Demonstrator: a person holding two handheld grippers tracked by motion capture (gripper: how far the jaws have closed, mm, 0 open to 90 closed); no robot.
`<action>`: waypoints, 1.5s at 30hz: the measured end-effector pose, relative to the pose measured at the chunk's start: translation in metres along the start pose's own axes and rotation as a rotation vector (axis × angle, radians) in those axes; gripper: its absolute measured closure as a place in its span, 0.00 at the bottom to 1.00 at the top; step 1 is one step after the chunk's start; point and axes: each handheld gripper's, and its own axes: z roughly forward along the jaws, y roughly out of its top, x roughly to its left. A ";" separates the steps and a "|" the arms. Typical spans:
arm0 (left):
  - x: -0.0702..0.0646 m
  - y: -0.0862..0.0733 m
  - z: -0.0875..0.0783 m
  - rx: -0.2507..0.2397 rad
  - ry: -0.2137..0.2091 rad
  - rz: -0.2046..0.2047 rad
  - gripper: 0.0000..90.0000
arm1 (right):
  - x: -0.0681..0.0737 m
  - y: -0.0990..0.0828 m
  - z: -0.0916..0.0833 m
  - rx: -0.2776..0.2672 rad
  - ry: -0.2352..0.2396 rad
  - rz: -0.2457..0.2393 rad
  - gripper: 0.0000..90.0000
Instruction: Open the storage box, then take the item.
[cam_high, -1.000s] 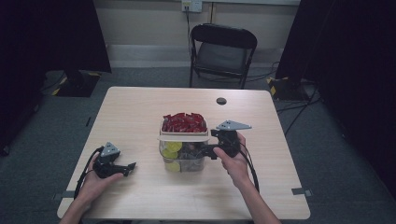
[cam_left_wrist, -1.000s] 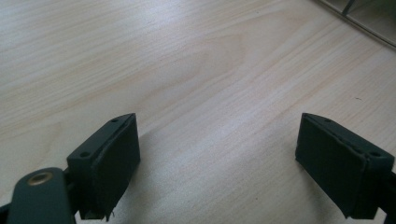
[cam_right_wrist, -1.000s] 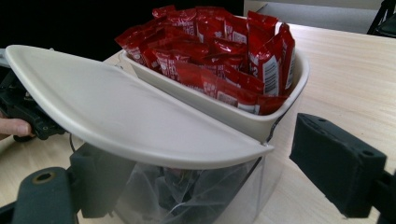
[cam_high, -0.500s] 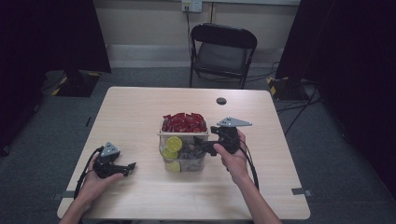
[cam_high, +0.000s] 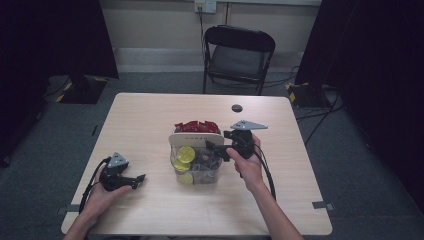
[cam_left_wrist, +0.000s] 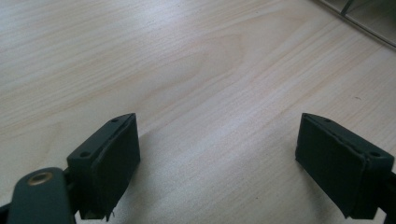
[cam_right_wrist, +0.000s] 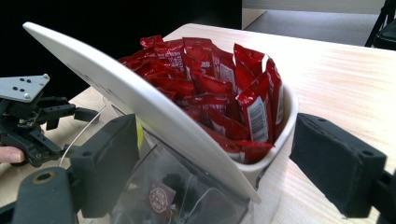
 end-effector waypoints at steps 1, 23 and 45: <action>0.000 0.000 0.000 0.000 0.000 0.000 0.15 | 0.000 0.001 0.000 0.001 0.000 -0.002 0.16; 0.000 0.000 -0.001 -0.001 0.011 -0.007 0.17 | -0.012 0.004 0.003 -0.008 -0.062 0.024 0.16; -0.016 0.021 -0.019 -0.062 -0.052 -0.005 0.26 | -0.014 0.006 0.004 0.012 -0.046 0.019 0.17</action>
